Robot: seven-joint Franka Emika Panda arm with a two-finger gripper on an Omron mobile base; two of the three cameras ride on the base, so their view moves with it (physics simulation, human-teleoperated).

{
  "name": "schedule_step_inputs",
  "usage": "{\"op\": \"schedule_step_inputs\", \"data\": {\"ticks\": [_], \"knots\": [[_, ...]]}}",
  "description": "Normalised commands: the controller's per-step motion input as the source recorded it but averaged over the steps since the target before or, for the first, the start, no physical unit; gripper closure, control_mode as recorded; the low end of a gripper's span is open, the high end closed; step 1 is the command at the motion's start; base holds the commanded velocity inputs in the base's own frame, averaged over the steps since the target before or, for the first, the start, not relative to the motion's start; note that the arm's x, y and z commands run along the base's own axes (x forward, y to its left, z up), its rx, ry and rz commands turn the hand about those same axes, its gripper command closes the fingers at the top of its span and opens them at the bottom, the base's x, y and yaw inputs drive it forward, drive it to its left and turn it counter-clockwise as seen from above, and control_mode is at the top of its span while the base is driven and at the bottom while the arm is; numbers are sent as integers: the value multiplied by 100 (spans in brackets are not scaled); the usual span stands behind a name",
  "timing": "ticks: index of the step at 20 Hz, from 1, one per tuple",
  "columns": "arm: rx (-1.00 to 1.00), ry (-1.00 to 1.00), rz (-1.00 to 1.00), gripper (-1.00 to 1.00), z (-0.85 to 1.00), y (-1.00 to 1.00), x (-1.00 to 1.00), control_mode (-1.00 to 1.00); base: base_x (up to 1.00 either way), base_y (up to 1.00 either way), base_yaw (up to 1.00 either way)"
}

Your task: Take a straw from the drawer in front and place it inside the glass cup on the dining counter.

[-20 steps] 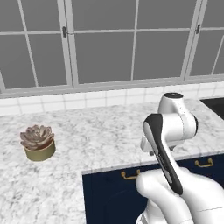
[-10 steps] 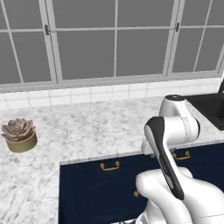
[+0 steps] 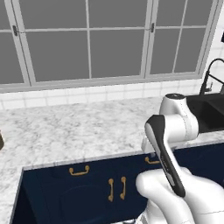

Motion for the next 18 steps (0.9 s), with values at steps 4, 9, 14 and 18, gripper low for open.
{"op": "schedule_step_inputs", "data": {"ticks": [4, 9, 14, 18], "knots": [[0, 0, 0, -100, 0, 0, 0, 100, 5, -21, 0], [0, 0, 0, -100, 0, 0, 0, 100, 4, -23, 0], [-3, -5, 18, -100, -8, 25, -11, -100, 0, -2, 3], [-28, -42, 43, -100, -34, 97, -49, -100, 0, 0, 0]]}}
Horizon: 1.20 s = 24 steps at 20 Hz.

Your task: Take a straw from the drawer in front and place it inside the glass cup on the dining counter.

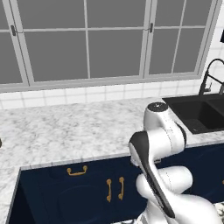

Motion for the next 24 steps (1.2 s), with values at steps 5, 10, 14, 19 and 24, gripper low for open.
{"op": "schedule_step_inputs", "data": {"ticks": [5, 10, 14, 19, 24], "knots": [[-36, -67, 32, -100, -48, 100, -35, -100, 0, 0, 0], [-25, -74, 17, -100, -68, 100, -42, -100, 0, 0, 0], [-7, -61, 6, -100, -81, 75, -14, -100, 0, 0, 0], [0, -32, 0, -100, -61, 30, 32, -100, 0, 0, 0], [-6, 0, 2, -100, -36, 4, 72, -100, 0, 0, 0]]}}
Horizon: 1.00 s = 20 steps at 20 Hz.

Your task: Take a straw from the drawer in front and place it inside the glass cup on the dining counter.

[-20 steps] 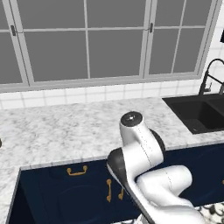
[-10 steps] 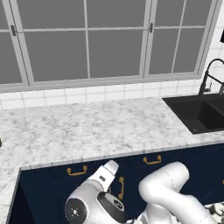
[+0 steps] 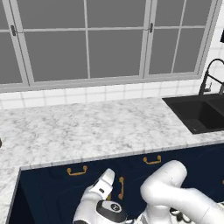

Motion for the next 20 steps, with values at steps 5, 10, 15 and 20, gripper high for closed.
{"op": "schedule_step_inputs", "data": {"ticks": [5, 10, 15, 20], "knots": [[-37, 5, 1, -100, -26, 54, 24, -100, 0, 0, 0], [-35, 0, -1, -100, -44, 55, 6, -100, 0, 0, 0], [-26, 0, -1, -100, -19, 54, 31, -100, 0, 0, 0], [-17, 0, 0, -100, -38, 39, 47, -100, 0, 0, 0]]}}
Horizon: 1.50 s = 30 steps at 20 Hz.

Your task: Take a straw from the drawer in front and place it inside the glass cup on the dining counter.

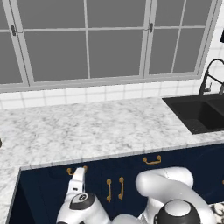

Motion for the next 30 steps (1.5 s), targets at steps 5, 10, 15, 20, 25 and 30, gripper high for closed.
{"op": "schedule_step_inputs", "data": {"ticks": [5, 10, 15, 20, 25, 30], "knots": [[-10, 0, 0, -100, -53, 29, 36, -100, 0, 0, 0], [-2, 0, 0, -100, -34, 17, 31, -100, 0, 0, 0], [0, 5, 0, -100, -24, 0, 35, -100, 0, 0, 0], [0, 2, 0, -100, -33, 0, 39, -100, 0, 0, 0], [0, 0, 0, -100, -31, 0, 29, -100, 0, 0, 0], [0, 4, 0, -100, -30, 5, 36, -100, 0, 0, 0]]}}
